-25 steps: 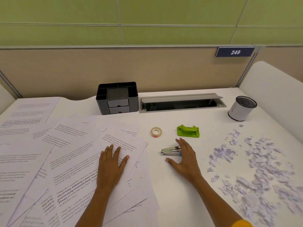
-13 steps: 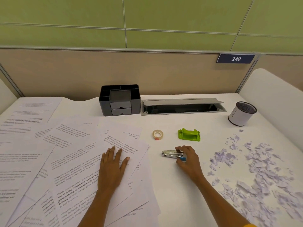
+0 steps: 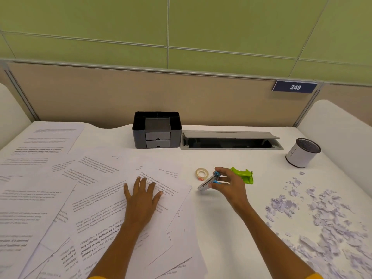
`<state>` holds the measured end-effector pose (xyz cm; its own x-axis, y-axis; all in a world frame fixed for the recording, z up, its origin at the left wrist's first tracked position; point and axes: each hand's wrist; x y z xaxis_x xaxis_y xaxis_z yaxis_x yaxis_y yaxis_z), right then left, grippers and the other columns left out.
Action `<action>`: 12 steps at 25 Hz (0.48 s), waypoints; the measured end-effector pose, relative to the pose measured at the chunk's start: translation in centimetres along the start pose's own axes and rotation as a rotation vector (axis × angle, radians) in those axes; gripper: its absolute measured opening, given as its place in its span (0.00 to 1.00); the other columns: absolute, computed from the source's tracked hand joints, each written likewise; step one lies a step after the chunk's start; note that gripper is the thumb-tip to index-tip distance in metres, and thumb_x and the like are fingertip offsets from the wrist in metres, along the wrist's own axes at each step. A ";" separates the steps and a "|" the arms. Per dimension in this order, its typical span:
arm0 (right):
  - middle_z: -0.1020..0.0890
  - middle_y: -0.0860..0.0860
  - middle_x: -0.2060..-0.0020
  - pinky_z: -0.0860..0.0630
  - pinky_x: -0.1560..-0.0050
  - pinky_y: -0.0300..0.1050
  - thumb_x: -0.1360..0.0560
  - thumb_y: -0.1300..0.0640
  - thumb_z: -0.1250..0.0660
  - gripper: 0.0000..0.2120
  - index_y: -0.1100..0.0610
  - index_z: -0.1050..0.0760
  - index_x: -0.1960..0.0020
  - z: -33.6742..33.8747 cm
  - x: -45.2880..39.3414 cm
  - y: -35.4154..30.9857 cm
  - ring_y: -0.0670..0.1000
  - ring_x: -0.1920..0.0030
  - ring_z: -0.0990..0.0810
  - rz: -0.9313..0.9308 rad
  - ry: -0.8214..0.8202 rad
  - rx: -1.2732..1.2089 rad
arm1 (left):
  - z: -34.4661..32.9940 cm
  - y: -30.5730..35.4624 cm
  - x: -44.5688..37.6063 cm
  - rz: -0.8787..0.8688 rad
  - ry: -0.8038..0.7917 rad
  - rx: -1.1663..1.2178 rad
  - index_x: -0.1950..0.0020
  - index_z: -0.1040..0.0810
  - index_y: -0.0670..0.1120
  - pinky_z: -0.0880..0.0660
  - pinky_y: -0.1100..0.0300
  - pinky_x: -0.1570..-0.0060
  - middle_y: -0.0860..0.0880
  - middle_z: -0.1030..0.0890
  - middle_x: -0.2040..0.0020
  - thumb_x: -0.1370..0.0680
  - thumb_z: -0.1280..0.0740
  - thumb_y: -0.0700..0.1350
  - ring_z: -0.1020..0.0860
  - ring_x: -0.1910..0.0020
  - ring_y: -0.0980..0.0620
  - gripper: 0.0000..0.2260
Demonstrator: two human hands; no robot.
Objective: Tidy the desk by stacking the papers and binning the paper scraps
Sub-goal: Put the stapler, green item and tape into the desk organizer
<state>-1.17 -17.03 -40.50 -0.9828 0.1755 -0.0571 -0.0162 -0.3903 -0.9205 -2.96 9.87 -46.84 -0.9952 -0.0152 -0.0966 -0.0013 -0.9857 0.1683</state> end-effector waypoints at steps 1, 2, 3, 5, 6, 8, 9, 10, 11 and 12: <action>0.19 0.53 0.48 0.23 0.59 0.29 0.36 0.63 0.22 0.25 0.58 0.23 0.40 -0.4 -0.4 -0.8 0.49 0.51 0.20 0.008 -0.010 0.015 | 0.1 -0.7 -0.5 -0.007 0.011 -0.005 0.49 0.17 0.44 0.34 0.30 0.45 0.39 0.19 0.46 0.20 0.61 0.61 0.22 0.43 0.37 0.35; 0.18 0.53 0.47 0.23 0.58 0.30 0.35 0.62 0.22 0.25 0.57 0.23 0.40 -0.8 -0.8 -1.6 0.49 0.51 0.20 0.013 -0.017 0.028 | 0.3 -1.6 -1.2 -0.010 0.019 -0.007 0.49 0.17 0.44 0.34 0.30 0.45 0.38 0.19 0.46 0.20 0.61 0.61 0.22 0.44 0.37 0.36; 0.18 0.54 0.47 0.23 0.56 0.32 0.35 0.62 0.23 0.24 0.57 0.23 0.40 -1.3 -1.3 -2.4 0.49 0.51 0.20 0.015 -0.022 0.042 | 0.5 -2.5 -1.7 -0.007 0.032 -0.007 0.49 0.17 0.44 0.33 0.31 0.45 0.38 0.19 0.46 0.21 0.61 0.62 0.22 0.44 0.36 0.36; 0.18 0.54 0.46 0.21 0.50 0.42 0.34 0.60 0.23 0.24 0.56 0.23 0.39 -2.4 -2.4 -4.2 0.50 0.50 0.20 0.013 -0.033 0.056 | 1.1 -4.2 -2.8 0.013 0.041 -0.005 0.48 0.17 0.44 0.33 0.32 0.44 0.37 0.19 0.46 0.21 0.61 0.62 0.22 0.44 0.36 0.36; 0.18 0.55 0.46 0.21 0.48 0.46 0.34 0.60 0.23 0.24 0.56 0.23 0.39 -2.9 -3.0 -5.2 0.51 0.50 0.20 0.018 -0.037 0.051 | 1.3 -5.0 -3.3 0.019 0.043 -0.003 0.48 0.18 0.44 0.33 0.33 0.44 0.37 0.19 0.46 0.21 0.61 0.62 0.22 0.44 0.36 0.36; 0.18 0.55 0.48 0.21 0.49 0.44 0.35 0.61 0.22 0.24 0.57 0.22 0.40 -4.1 -4.2 -7.1 0.51 0.51 0.19 0.059 -0.035 0.024 | 1.6 -6.4 -4.2 0.031 0.046 0.004 0.48 0.18 0.43 0.32 0.33 0.44 0.37 0.19 0.46 0.21 0.61 0.61 0.22 0.44 0.36 0.36; 0.17 0.54 0.49 0.21 0.51 0.42 0.36 0.62 0.22 0.24 0.58 0.22 0.41 -4.8 -4.9 -7.9 0.51 0.51 0.18 0.087 -0.030 0.009 | 1.6 -7.0 -4.6 0.037 0.042 0.006 0.49 0.18 0.43 0.32 0.33 0.45 0.37 0.19 0.46 0.21 0.61 0.61 0.21 0.45 0.36 0.36; 0.17 0.54 0.50 0.21 0.51 0.40 0.36 0.62 0.21 0.24 0.58 0.21 0.42 -5.5 -5.7 -8.7 0.50 0.52 0.18 0.112 -0.022 -0.008 | 1.5 -7.6 -5.0 0.039 0.039 0.004 0.49 0.18 0.43 0.31 0.33 0.46 0.37 0.19 0.47 0.21 0.61 0.61 0.21 0.46 0.36 0.36; 0.17 0.54 0.50 0.20 0.51 0.40 0.37 0.62 0.21 0.24 0.58 0.21 0.42 -6.2 -6.5 -9.4 0.50 0.52 0.17 0.132 -0.016 -0.030 | 1.3 -8.2 -5.3 0.037 0.038 0.000 0.49 0.18 0.43 0.31 0.34 0.46 0.37 0.19 0.46 0.21 0.61 0.61 0.21 0.46 0.36 0.36; 0.17 0.55 0.50 0.20 0.51 0.41 0.37 0.62 0.21 0.24 0.58 0.21 0.42 -7.0 -7.4 -10.0 0.50 0.52 0.17 0.144 -0.014 -0.054 | 1.1 -8.7 -5.7 0.041 0.030 0.001 0.48 0.18 0.43 0.30 0.34 0.46 0.37 0.19 0.46 0.20 0.61 0.61 0.21 0.46 0.36 0.36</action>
<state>7.54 -8.06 -33.58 -0.9768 0.1080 -0.1852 0.1350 -0.3612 -0.9227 2.58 18.67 -46.68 -0.9910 -0.0607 -0.1194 0.0393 -0.9839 0.1741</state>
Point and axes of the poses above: each hand's wrist, its own x-axis away from the middle knuckle, its own z-axis out of the back of the hand, y = z × x
